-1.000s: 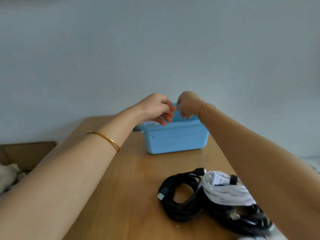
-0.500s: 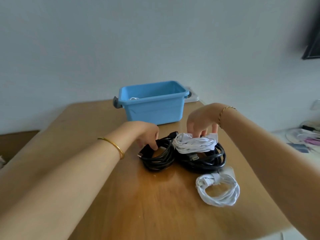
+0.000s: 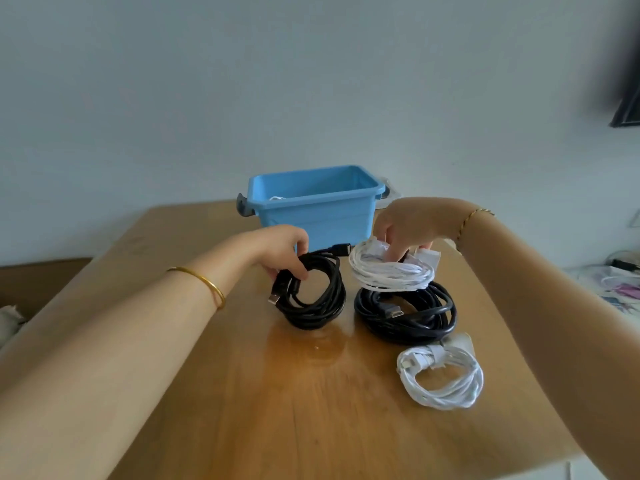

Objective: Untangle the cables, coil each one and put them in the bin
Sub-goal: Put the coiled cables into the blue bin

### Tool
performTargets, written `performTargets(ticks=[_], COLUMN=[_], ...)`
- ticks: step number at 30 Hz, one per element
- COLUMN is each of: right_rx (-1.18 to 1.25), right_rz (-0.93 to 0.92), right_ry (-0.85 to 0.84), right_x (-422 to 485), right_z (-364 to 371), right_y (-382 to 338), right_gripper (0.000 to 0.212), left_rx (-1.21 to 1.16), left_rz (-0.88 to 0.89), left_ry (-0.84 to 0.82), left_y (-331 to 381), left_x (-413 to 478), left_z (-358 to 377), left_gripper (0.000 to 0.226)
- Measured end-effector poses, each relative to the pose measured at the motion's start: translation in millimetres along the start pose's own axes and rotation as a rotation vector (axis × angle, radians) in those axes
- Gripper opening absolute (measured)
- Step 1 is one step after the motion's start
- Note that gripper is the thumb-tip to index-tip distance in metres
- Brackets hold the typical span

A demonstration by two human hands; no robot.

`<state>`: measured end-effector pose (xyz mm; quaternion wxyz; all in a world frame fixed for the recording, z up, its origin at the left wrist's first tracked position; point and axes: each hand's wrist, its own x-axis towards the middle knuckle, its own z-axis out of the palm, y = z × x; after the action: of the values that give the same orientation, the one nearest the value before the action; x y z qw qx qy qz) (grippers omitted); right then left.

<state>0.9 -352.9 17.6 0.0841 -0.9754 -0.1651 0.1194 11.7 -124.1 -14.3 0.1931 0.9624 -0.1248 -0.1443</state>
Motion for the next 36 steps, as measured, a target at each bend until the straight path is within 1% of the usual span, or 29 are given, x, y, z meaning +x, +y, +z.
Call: performTargets(ticks=[2,4,7,9,10,13,15,16,18,20,22,25,27,30,32,33,34,36], right_rx=[0.058,0.176,0.407,0.503,0.536,0.606,0.623,0.648,0.701,0.661,0.499,0.205,0.063,-0.026,-0.080,-0.110,-0.157,-0.211], right_rz=[0.004,0.014,0.028,0.035,0.046,0.121,0.189,0.209,0.238,0.248,0.252,0.253,0.257,0.268,0.271,0.260,0.250,0.240], right_ry=[0.073,0.183,0.370,0.481,0.530,0.672,0.786,0.823,0.839,0.787,0.682,0.484,0.397,0.317,0.245,0.188,0.115,0.006], right_x=[-2,-3,2,10,17,51,79,92,115,131,147,163,171,184,189,192,192,191], right_z=[-10,-22,-42,-53,-58,-69,-73,-74,-77,-77,-76,-69,-61,-48,-43,-41,-39,-34], right_y=[-3,-4,-5,-6,-7,-7,-4,-1,1,1,-3,-9,-9,-10,-15,-17,-19,-21], right_gripper=[0.018,0.019,0.015,0.013,0.013,0.027,0.025,0.025,0.025,0.022,0.024,0.032,0.034,0.030,0.016,0.017,0.024,0.029], left_rx=[-0.050,-0.099,-0.230,-0.286,-0.312,-0.422,-0.474,-0.487,-0.477,-0.404,-0.277,-0.060,0.030,0.197,0.307,0.358,0.408,0.483], left_rz=[-0.001,0.000,-0.010,-0.033,-0.045,-0.111,-0.174,-0.206,-0.257,-0.302,-0.336,-0.399,-0.439,-0.473,-0.471,-0.478,-0.488,-0.484], left_ry=[0.008,0.032,0.109,0.175,0.212,0.325,0.374,0.391,0.419,0.431,0.410,0.278,0.171,0.107,0.112,0.102,0.082,0.071], left_y=[2,4,8,12,14,17,15,13,8,6,6,10,10,13,14,13,11,6], left_x=[-5,-10,-13,-10,-8,11,28,38,58,74,87,101,109,115,117,120,122,128], left_z=[-15,-34,-71,-93,-101,-116,-121,-122,-124,-122,-118,-106,-99,-93,-90,-89,-88,-85], left_gripper=[0.025,0.024,0.024,0.023,0.020,0.015,0.014,0.016,0.020,0.021,0.020,0.020,0.021,0.023,0.031,0.034,0.035,0.034])
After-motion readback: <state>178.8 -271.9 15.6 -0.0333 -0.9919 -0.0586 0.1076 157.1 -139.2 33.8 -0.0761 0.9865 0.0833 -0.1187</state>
